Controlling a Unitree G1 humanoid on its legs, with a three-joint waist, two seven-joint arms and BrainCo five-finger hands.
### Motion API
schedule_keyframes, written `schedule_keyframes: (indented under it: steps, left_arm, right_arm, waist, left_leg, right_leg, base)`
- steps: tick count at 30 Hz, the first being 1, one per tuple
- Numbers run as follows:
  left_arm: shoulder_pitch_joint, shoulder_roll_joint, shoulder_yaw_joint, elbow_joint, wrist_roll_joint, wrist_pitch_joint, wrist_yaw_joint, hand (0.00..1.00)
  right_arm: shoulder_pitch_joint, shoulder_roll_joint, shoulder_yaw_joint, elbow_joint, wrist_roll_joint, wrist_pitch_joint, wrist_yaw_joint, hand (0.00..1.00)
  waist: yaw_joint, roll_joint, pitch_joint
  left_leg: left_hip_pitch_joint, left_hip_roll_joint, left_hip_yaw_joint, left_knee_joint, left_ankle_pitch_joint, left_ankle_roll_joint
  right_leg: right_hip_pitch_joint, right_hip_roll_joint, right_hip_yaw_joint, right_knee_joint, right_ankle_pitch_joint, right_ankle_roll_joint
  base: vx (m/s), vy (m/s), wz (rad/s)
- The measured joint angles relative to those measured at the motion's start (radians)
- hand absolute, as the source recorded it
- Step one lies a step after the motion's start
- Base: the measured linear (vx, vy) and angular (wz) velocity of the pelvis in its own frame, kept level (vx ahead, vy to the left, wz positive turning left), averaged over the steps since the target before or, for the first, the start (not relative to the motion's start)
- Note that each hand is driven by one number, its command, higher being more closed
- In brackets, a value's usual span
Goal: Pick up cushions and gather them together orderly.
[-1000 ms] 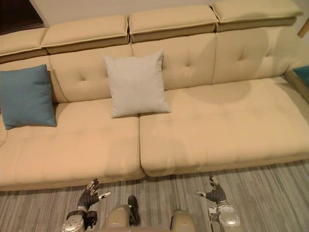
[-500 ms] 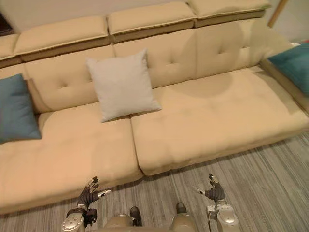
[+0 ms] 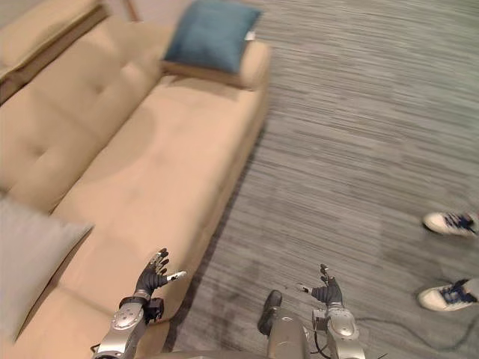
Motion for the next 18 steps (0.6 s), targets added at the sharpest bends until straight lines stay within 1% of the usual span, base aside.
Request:
schedule_keyframes:
  steps: [1,2,3,4,5,6,7,8,9,10,11,12,13,14,15,16,17,18]
  left_arm:
    - [0.007,-0.003,-0.024,0.001,-0.002,-0.001,0.002,0.0]
    - [0.006,-0.005,-0.029,0.001,-0.002,-0.001,0.001,0.0]
    - [0.01,-0.016,-0.03,0.0,-0.003,-0.002,0.002,0.0]
    - [0.019,-0.026,-0.033,-0.001,-0.013,-0.003,0.005,0.0]
    - [0.023,-0.028,-0.034,-0.001,-0.017,-0.003,0.006,0.0]
    - [0.037,-0.03,-0.035,-0.006,-0.019,-0.004,0.01,0.0]
    - [0.054,-0.03,-0.035,-0.019,-0.019,-0.005,0.021,0.0]
    - [0.063,-0.03,-0.036,-0.023,-0.019,-0.005,0.023,0.0]
    - [0.076,-0.032,-0.035,-0.03,-0.02,-0.005,0.028,0.0]
    - [0.082,-0.036,-0.034,-0.031,-0.02,-0.005,0.037,0.0]
    - [0.082,-0.039,-0.033,-0.032,-0.02,-0.005,0.043,0.0]
    - [0.082,-0.037,-0.026,-0.032,-0.019,-0.004,0.046,0.0]
    - [0.086,-0.032,-0.011,-0.035,-0.019,-0.005,0.047,0.0]
    - [0.093,-0.027,-0.008,-0.036,-0.019,-0.005,0.048,0.0]
    - [0.091,-0.022,-0.009,-0.031,-0.019,-0.006,0.049,0.0]
    - [0.081,-0.025,-0.016,-0.006,-0.019,-0.005,0.047,0.0]
    - [0.081,-0.025,-0.017,0.002,-0.02,0.0,0.047,0.0]
    - [0.086,-0.019,-0.017,0.002,-0.02,0.001,0.048,0.0]
  right_arm:
    - [-0.019,0.003,0.034,0.0,0.0,-0.001,-0.009,0.0]
    - [-0.029,0.003,0.045,0.003,0.0,-0.001,-0.011,0.0]
    - [-0.049,0.0,0.064,0.011,0.0,-0.001,-0.012,0.0]
    - [-0.058,0.0,0.08,0.02,0.0,-0.001,-0.012,0.0]
    - [-0.058,0.001,0.086,0.024,-0.001,-0.001,-0.012,0.0]
    - [-0.063,0.0,0.104,0.035,-0.002,-0.001,-0.013,0.0]
    - [-0.076,-0.004,0.115,0.043,-0.007,-0.001,-0.013,0.0]
    - [-0.08,-0.006,0.12,0.044,-0.008,-0.001,-0.013,0.0]
    - [-0.085,-0.015,0.129,0.044,-0.008,-0.001,-0.017,0.0]
    - [-0.079,-0.018,0.126,0.046,-0.007,-0.001,-0.018,0.0]
    - [-0.075,-0.018,0.124,0.046,-0.007,-0.001,-0.02,0.0]
    - [-0.073,-0.014,0.127,0.047,-0.007,0.0,-0.02,0.0]
    - [-0.073,-0.004,0.135,0.046,-0.007,-0.001,-0.02,0.0]
    - [-0.07,0.003,0.135,0.047,-0.008,-0.001,-0.022,0.0]
    - [-0.071,0.011,0.13,0.06,-0.009,-0.001,-0.023,0.0]
    - [-0.071,0.015,0.121,0.076,-0.011,-0.001,-0.022,0.0]
    - [-0.069,0.02,0.118,0.089,-0.016,0.002,-0.02,0.0]
    - [-0.066,0.028,0.118,0.093,-0.023,0.007,-0.017,0.0]
  waist:
    - [0.003,-0.01,0.008]
    - [0.005,-0.006,0.009]
    - [0.019,-0.009,0.016]
    - [0.038,-0.02,0.028]
    - [0.047,-0.016,0.032]
    - [0.061,-0.018,0.044]
    - [0.068,-0.011,0.049]
    - [0.075,-0.008,0.05]
    - [0.092,0.002,0.054]
    - [0.111,0.021,0.05]
    - [0.117,0.03,0.044]
    - [0.131,0.033,0.039]
    - [0.139,0.011,0.019]
    - [0.136,-0.019,0.005]
    - [0.136,-0.063,-0.004]
    - [0.127,-0.082,0.0]
    - [0.117,-0.085,0.002]
    - [0.107,-0.087,0.003]
  left_leg:
    - [-0.075,-0.019,-0.211,0.145,-0.033,-0.015]
    - [-0.106,-0.043,-0.276,0.189,-0.063,-0.039]
    - [-0.166,-0.101,-0.375,0.238,-0.109,-0.052]
    - [-0.23,-0.157,-0.45,0.233,-0.134,-0.036]
    - [-0.253,-0.173,-0.472,0.221,-0.136,-0.033]
    - [-0.315,-0.21,-0.515,0.181,-0.136,-0.033]
    - [-0.391,-0.245,-0.558,0.111,-0.132,-0.039]
    - [-0.411,-0.259,-0.568,0.07,-0.125,-0.05]
    - [-0.448,-0.276,-0.565,-0.05,-0.1,-0.09]
    - [-0.454,-0.277,-0.521,-0.215,-0.068,-0.12]
    - [-0.451,-0.273,-0.5,-0.279,-0.057,-0.129]
    - [-0.44,-0.271,-0.492,-0.306,0.012,-0.055]
    - [-0.434,-0.292,-0.482,-0.288,0.036,0.018]
    - [-0.431,-0.319,-0.481,-0.284,0.035,0.071]
    - [-0.415,-0.353,-0.474,-0.278,0.011,0.107]
    - [-0.379,-0.386,-0.48,-0.263,-0.034,0.12]
    - [-0.343,-0.401,-0.49,-0.257,-0.06,0.126]
    - [-0.307,-0.413,-0.504,-0.254,-0.08,0.128]
  right_leg:
    - [0.031,0.038,0.085,-0.02,-0.009,-0.003]
    - [0.04,0.049,0.118,-0.024,-0.012,-0.008]
    - [0.063,0.067,0.19,-0.028,-0.017,-0.017]
    - [0.101,0.082,0.26,-0.04,-0.024,-0.016]
    - [0.119,0.084,0.279,-0.044,-0.029,-0.012]
    - [0.153,0.087,0.324,-0.048,-0.043,-0.008]
    - [0.178,0.087,0.369,-0.053,-0.055,0.001]
    - [0.179,0.087,0.387,-0.055,-0.058,0.005]
    - [0.2,0.088,0.423,-0.069,-0.068,0.022]
    - [0.234,0.092,0.433,-0.098,-0.073,0.032]
    - [0.248,0.098,0.434,-0.11,-0.079,0.042]
    - [0.266,0.105,0.445,-0.111,-0.097,0.059]
    - [0.278,0.088,0.473,-0.096,-0.132,0.075]
    - [0.275,0.061,0.477,-0.066,-0.17,0.1]
    - [0.227,0.03,0.483,0.104,-0.221,0.188]
    - [0.152,0.0,0.487,0.337,-0.215,0.314]
    - [0.116,-0.014,0.489,0.475,-0.166,0.375]
    - [0.088,-0.033,0.475,0.58,-0.122,0.373]
  base:
    - [0.26,-0.074,-1.61]
    - [0.25,-0.04,-2.01]
    - [0.25,0.036,-1.88]
    - [0.25,0.06,-1.82]
    - [0.3,0.108,-1.55]
    - [0.26,0.13,-1.23]
    - [0.26,0.144,-1.2]
    - [0.25,0.182,-1.15]
    - [0.28,0.231,-1.04]
    - [0.31,0.253,-0.92]
    - [0.4,0.286,-0.67]
    - [0.47,0.318,-0.55]
    - [0.62,0.387,-0.42]
    - [0.66,0.339,-0.2]
    - [0.65,0.288,0.19]
    - [0.53,0.196,0.32]
    - [0.43,0.159,0.46]
    - [0.46,0.132,0.46]
